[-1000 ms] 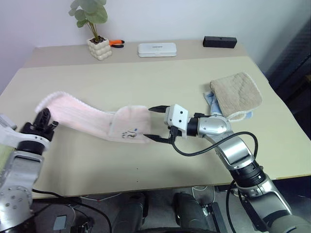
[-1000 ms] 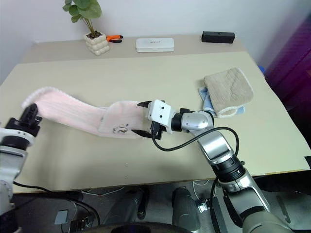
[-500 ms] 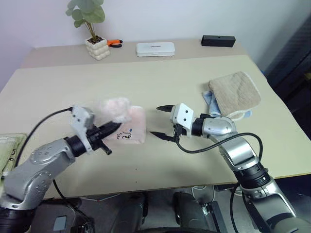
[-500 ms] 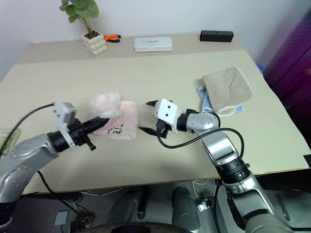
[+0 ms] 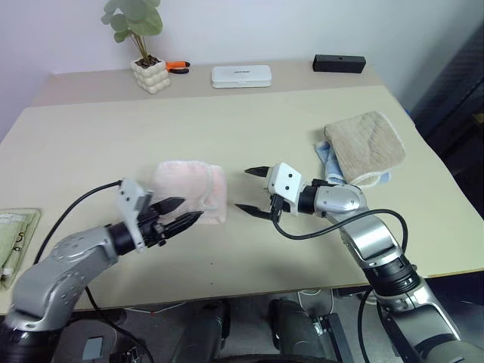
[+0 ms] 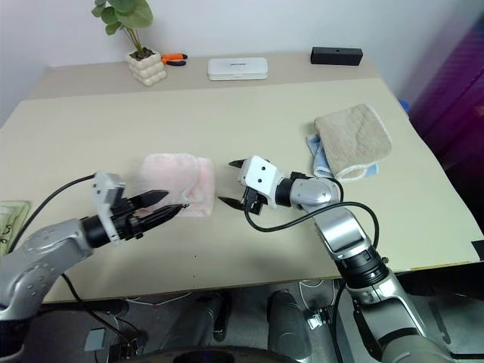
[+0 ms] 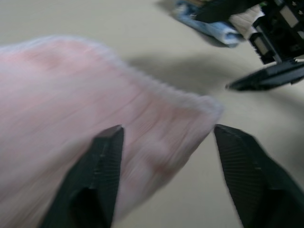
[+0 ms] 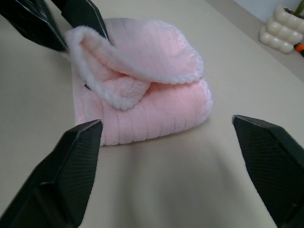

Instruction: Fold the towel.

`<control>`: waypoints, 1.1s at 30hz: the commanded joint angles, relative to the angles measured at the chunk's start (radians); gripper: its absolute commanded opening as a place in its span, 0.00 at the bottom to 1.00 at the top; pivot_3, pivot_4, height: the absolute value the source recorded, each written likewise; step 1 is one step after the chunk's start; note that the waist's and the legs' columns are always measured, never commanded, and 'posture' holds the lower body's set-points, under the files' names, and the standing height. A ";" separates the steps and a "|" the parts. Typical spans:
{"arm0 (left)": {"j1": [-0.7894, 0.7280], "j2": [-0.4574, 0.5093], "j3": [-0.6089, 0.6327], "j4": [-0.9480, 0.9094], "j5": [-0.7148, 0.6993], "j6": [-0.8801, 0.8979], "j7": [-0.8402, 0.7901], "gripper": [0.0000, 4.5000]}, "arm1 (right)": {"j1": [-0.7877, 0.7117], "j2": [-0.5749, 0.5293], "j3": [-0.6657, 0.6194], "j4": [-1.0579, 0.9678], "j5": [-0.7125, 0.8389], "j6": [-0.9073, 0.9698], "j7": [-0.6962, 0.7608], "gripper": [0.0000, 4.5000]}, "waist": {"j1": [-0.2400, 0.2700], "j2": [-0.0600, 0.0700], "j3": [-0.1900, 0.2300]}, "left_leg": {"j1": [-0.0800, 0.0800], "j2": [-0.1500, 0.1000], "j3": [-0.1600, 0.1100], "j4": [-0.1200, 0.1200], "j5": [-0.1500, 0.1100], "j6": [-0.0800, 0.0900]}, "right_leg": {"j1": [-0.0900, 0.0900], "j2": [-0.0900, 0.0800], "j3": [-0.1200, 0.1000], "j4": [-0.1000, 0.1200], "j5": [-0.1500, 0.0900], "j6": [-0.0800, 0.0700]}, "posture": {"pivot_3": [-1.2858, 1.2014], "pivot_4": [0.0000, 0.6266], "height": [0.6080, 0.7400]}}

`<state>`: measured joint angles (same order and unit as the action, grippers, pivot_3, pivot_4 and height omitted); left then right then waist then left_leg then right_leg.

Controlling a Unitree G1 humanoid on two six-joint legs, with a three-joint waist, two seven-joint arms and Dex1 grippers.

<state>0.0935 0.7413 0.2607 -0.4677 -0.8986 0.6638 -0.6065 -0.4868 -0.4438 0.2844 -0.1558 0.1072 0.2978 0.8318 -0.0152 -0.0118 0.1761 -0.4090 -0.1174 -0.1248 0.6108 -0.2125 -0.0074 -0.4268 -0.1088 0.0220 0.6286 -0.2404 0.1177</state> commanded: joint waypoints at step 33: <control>-0.093 -0.267 0.211 0.120 0.145 -0.072 0.287 0.47 | -0.097 0.148 0.056 0.035 -0.037 0.055 -0.048 0.40 | 0.001 0.000 -0.001 | 0.001 0.004 -0.002 0.001 -0.001 -0.005 | 0.000 0.008 -0.002 0.001 0.005 0.000 | 0.52 0.24 1.00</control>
<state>-0.0120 0.4743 0.4232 -0.3162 -0.6968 0.5448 -0.3528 -0.5883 -0.2851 0.3562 -0.0431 0.0422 0.3874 0.7429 -0.0143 -0.0119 0.1755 -0.4083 -0.1131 -0.1266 0.6121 -0.2132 -0.0121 -0.4271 -0.1013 0.0201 0.6298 -0.2353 0.1174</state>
